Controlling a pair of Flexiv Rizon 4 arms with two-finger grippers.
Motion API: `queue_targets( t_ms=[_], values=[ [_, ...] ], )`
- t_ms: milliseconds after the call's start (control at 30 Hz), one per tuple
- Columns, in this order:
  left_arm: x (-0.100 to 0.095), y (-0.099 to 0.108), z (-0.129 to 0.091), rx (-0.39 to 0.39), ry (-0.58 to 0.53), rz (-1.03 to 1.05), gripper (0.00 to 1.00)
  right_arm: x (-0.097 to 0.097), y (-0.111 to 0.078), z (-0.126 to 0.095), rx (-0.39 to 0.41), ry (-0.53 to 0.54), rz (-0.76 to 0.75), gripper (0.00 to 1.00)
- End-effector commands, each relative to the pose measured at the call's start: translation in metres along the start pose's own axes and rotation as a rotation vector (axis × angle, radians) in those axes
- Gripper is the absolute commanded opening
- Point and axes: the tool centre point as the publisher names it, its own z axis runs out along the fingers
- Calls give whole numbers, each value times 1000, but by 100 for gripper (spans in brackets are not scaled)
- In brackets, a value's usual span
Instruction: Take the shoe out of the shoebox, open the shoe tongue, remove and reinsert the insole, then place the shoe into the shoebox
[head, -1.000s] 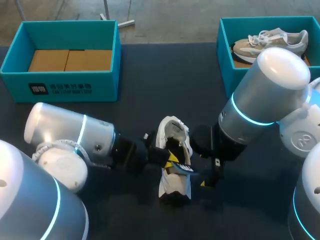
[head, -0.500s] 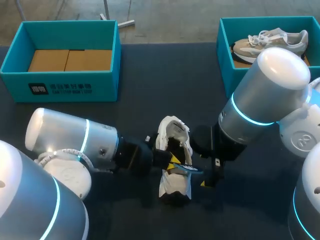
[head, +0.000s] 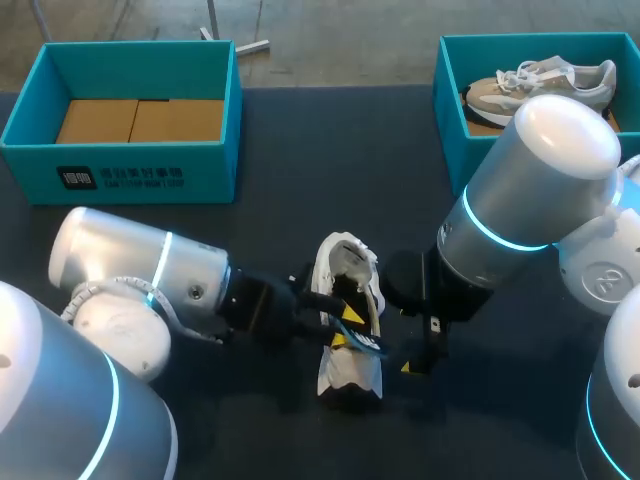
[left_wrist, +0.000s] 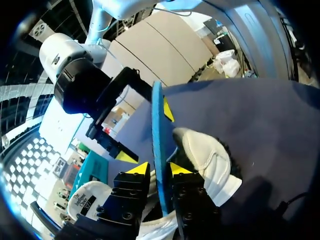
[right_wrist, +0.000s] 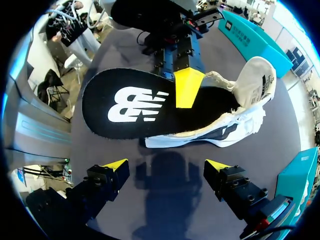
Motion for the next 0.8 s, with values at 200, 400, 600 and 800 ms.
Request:
queue_targets(
  t_ms=[200,400,600,800],
  values=[
    [-1,-10,-5,52,22,-8,22,1,0,1,2,-3,1,100],
    [2,-10,0,59,73,-5,0,1,0,1,2,-3,1,100],
    [5,-2,6,29,68,39,0,1,0,1,2,-3,1,100],
    [7,9,8,-45,46,112,0,1,0,1,2,-3,1,100]
  ],
)
